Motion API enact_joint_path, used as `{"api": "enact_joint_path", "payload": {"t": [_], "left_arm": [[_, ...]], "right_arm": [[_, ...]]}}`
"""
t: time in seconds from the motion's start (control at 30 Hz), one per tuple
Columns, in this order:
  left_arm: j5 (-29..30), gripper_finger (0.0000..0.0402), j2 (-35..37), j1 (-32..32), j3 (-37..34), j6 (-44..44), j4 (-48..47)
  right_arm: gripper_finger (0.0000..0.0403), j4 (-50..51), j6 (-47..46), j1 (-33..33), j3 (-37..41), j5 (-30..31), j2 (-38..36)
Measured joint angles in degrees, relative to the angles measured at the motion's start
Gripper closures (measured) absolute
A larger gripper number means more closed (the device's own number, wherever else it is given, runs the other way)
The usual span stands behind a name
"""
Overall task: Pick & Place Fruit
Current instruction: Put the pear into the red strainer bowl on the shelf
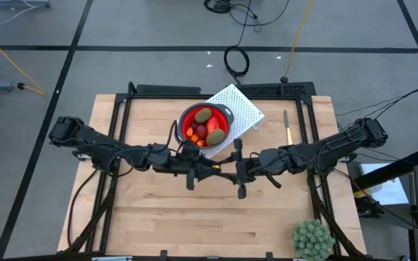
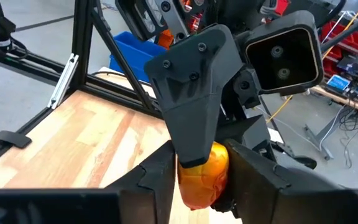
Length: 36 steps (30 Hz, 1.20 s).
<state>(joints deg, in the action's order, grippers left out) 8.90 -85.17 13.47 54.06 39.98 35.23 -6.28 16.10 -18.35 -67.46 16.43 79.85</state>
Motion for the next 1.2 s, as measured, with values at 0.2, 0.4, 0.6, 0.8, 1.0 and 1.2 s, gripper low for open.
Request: {"api": "enact_joint_path", "payload": {"t": [0.2, 0.4, 0.6, 0.8, 1.0, 1.2], "left_arm": [[0.1, 0.0276, 0.0, 0.0, 0.0, -0.1, -0.8], [0.1, 0.0275, 0.0, 0.0, 0.0, -0.1, -0.9], [-0.6, 0.0275, 0.0, 0.0, 0.0, 0.0, -1.3], [-1.0, 0.0275, 0.0, 0.5, 0.0, 0.0, -3.0], [-1.0, 0.0275, 0.0, 0.5, 0.0, -2.0, -3.3], [1.8, 0.0275, 0.0, 0.5, -0.1, -11.0, -1.9]], "right_arm": [[0.0235, 1.0, -0.5, -0.5, 0.0, 0.0, 0.0], [0.0194, 1.4, -3.0, -0.9, 0.0, 0.0, 0.0], [0.0175, 3.0, -3.9, -1.5, 0.0, 3.1, -0.6], [0.0181, 5.6, -4.2, -2.1, 0.0, 4.7, -3.3], [0.0199, 13.0, -8.9, -2.1, 0.0, 4.5, -8.0], [0.0259, 23.0, -13.1, -2.0, 0.0, 4.4, -13.0]]}}
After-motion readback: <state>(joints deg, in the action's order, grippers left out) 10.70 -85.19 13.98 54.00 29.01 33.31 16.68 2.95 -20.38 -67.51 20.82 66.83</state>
